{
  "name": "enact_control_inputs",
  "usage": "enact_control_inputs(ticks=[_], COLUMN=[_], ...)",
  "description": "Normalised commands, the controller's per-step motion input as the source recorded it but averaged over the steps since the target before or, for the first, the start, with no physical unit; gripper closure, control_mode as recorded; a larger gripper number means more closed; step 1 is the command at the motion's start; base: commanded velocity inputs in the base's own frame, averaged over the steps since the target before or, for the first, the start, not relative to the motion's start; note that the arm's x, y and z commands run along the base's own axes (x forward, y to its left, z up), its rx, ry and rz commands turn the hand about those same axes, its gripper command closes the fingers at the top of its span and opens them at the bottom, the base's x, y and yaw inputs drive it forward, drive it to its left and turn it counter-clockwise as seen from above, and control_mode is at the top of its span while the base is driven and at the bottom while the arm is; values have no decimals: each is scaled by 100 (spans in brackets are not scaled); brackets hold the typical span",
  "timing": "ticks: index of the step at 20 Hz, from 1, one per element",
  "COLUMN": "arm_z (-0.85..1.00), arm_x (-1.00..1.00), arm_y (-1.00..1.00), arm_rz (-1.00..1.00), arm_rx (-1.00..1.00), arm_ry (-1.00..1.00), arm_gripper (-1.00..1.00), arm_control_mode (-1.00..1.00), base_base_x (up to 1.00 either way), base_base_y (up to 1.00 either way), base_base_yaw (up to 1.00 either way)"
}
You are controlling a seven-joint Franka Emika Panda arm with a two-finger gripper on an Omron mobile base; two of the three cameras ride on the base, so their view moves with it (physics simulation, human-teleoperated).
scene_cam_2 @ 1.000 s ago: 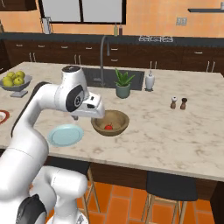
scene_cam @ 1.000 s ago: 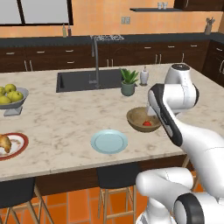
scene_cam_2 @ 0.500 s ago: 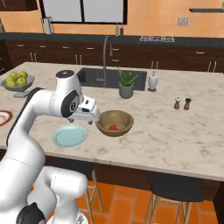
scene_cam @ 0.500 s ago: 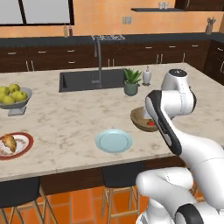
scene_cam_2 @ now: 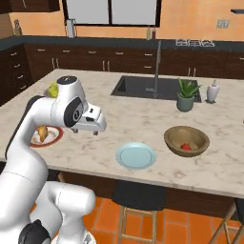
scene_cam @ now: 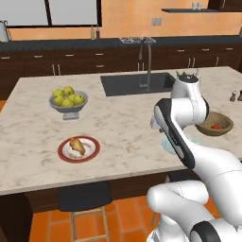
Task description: Pick the chicken drumstick and tomato from their plates and place them in the bowl. Then put the bowl in the fridge.
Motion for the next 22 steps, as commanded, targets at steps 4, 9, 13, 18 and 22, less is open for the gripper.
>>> enact_control_inputs(ticks=[4, 9, 13, 18, 22], arm_z=[0, 0, 0, 0, 0], arm_x=[0, 0, 0, 0, 0], arm_y=[0, 0, 0, 0, 0], arm_rz=[0, 0, 0, 0, 0], arm_rx=[0, 0, 0, 0, 0], arm_ry=[0, 0, 0, 0, 0], arm_gripper=[-100, -100, -100, -100, -100], arm_control_mode=[100, 100, 100, 100, 100], base_base_x=[0, 0, 24, 30, 50], base_base_y=[92, 62, 57, 61, 6], base_base_yaw=[0, 0, 0, 0, 0])
